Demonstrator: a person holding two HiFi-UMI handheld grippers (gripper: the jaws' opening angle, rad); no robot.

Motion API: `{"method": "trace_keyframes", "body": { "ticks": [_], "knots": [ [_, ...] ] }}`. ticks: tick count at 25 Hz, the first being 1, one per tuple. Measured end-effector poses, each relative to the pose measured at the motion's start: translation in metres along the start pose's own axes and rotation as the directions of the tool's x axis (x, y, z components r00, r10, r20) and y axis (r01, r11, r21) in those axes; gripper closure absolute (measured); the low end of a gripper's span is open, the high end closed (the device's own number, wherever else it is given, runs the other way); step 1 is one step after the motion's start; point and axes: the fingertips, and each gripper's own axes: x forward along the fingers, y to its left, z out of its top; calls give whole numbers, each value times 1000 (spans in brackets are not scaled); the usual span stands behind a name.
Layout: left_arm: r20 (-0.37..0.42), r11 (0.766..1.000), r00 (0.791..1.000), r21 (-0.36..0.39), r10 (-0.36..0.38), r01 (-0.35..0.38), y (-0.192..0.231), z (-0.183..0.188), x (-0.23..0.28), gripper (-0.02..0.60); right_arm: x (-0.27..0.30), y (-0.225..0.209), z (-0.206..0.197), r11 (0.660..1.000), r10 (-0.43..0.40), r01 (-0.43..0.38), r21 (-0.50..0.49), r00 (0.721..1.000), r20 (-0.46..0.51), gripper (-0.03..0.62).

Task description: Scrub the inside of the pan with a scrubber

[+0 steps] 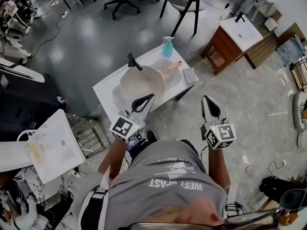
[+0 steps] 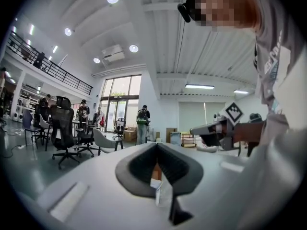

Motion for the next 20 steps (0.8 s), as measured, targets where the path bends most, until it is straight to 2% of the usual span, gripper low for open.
{"method": "trace_keyframes", "body": {
  "ticks": [4, 7, 11, 16, 20],
  "knots": [
    [-8, 999, 1000, -29, 14, -14, 23, -9, -6, 580, 27, 4, 1, 1000, 7, -8, -23, 999, -34, 592],
    [-3, 997, 999, -53, 50, -50, 40, -17, -8, 580, 49, -4, -2, 999, 7, -9, -44, 998, -61, 592],
    [-34, 992, 995, -72, 97, -100, 57, -32, -10, 580, 82, -20, -15, 999, 23, -28, -45, 995, -99, 592],
    [-52, 979, 982, -81, 182, -186, 75, -31, -9, 580, 126, -44, -34, 996, 57, -68, -61, 985, -162, 577],
    [-76, 966, 968, -84, 237, -243, 90, -31, -8, 580, 167, -75, -60, 995, 51, -70, -72, 969, -240, 563]
  ]
}}
